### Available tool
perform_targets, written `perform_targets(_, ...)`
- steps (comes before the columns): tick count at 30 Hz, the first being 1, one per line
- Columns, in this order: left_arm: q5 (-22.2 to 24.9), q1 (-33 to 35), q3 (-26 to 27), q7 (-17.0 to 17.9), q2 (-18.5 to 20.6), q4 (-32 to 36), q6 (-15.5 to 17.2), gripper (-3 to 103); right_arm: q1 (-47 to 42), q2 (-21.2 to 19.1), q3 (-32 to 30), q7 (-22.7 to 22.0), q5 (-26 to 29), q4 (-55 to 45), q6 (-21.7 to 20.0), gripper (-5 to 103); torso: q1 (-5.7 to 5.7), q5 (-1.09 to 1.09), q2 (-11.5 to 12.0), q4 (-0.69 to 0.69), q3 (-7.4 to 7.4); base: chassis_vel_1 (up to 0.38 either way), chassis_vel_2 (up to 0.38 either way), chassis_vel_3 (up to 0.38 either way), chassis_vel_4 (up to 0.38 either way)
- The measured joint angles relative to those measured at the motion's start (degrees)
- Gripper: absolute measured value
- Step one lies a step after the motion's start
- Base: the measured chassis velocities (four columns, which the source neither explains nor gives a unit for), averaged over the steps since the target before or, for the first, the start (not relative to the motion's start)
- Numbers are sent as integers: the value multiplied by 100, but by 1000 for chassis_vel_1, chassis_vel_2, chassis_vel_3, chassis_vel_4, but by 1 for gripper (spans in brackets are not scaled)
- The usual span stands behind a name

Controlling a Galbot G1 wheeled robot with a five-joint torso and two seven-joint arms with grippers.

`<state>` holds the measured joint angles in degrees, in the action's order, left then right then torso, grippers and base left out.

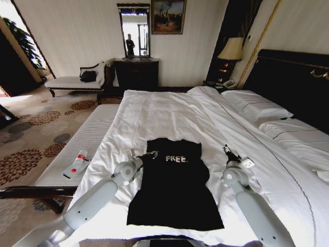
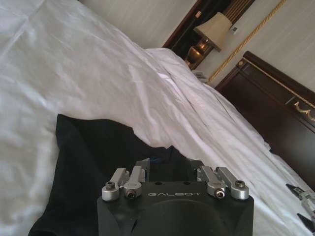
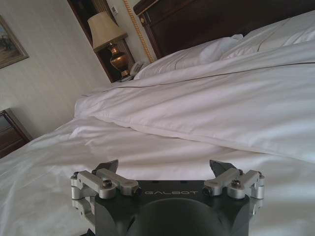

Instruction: Fold the clothes on the bed.

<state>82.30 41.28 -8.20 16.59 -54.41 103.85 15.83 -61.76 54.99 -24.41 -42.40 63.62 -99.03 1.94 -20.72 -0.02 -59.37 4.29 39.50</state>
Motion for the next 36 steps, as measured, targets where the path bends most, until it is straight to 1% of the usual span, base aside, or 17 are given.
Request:
perform_targets(2, 197, -289, -1, 93, -30, 87, -27, 55, 74, -182, 54, 2, 452, -26, -45, 100, 0, -1, 0, 2, 0, 0, 0, 0, 0)
perform_targets(3, 291, -479, -15, 169, -53, 123, -41, 60, 153, -289, 131, 15, 677, -9, -68, 100, 0, -1, 0, 12, 0, 0, 0, 0, 0)
perform_targets(4, 291, -479, -15, 169, -53, 123, -41, 60, 153, -289, 131, 15, 677, -9, -68, 100, 0, -1, 0, 12, 0, 0, 0, 0, 0)
perform_targets(6, 331, -747, -43, 326, -58, 192, -35, 71, 388, -492, 397, 107, 1127, 90, -148, 100, 0, -2, 0, 10, 0, 0, 0, 0, 0)
perform_targets(7, 320, -878, -62, 439, -50, 245, -5, 76, 516, -591, 560, 157, 1371, 145, -253, 100, 0, 0, 0, 6, 0, 0, 0, 0, 0)
perform_targets(9, 313, -966, -78, 520, -42, 293, 26, 76, 620, -668, 680, 188, 1531, 203, -361, 100, 0, 1, 0, 3, 0, 0, 0, 0, 0)
perform_targets(11, 266, -1117, -119, 740, -14, 447, 206, 87, 865, -849, 975, 442, 1808, 400, -531, 100, -1, 0, 0, 2, 0, 0, 0, 0, 0)
perform_targets(13, 64, -1129, -122, 836, 32, 624, 335, 97, 1095, -945, 1223, 713, 2086, 584, -629, 100, -1, -1, 0, 4, 1, 0, 0, 0, 0)
perform_targets(15, -24, -1091, -90, 853, 55, 728, 368, 97, 1208, -961, 1328, 811, 2213, 663, -677, 100, -1, -1, 0, 5, 0, 0, 0, 0, 0)
perform_targets(18, -87, -895, 129, 865, 138, 1092, 407, 100, 1542, -926, 1681, 1386, 2357, 1077, -714, 100, 0, -2, 0, 5, 0, 0, 0, 0, 0)
perform_targets(19, -87, -895, 129, 865, 138, 1092, 407, 100, 1542, -926, 1681, 1386, 2357, 1077, -714, 100, 0, -2, 0, 5, 0, 0, 0, 0, 0)
perform_targets(21, -65, -751, 303, 875, 237, 1300, 418, 100, 1873, -812, 1998, 1706, 2266, 1486, -677, 100, 0, 0, 0, 6, 0, 0, 0, 0, 0)
perform_targets(22, -35, -694, 368, 883, 282, 1382, 428, 100, 2044, -749, 2135, 1819, 2214, 1673, -654, 100, 0, -1, 0, 3, 1, 0, 0, 0, 0)
perform_targets(25, 16, -636, 451, 900, 344, 1473, 440, 100, 2265, -657, 2318, 1964, 2149, 1933, -630, 100, 0, -1, 0, 2, 1, 0, 0, 0, 0)
perform_targets(26, 69, -567, 544, 920, 430, 1572, 457, 100, 2510, -540, 2532, 2107, 2062, 2227, -611, 100, 0, -1, 0, 2, 1, 0, 0, 0, 0)
perform_targets(29, 75, -497, 629, 937, 555, 1649, 476, 100, 2777, -377, 2779, 2178, 1943, 2670, -621, 100, 0, -2, 0, 3, 1, 0, 0, 0, 0)
perform_targets(36, 75, -468, 732, 947, 701, 1650, 487, 100, 2841, -254, 2909, 2130, 1719, 2936, -647, 100, -1, -2, 0, 6, 0, 0, 0, 0, 0)
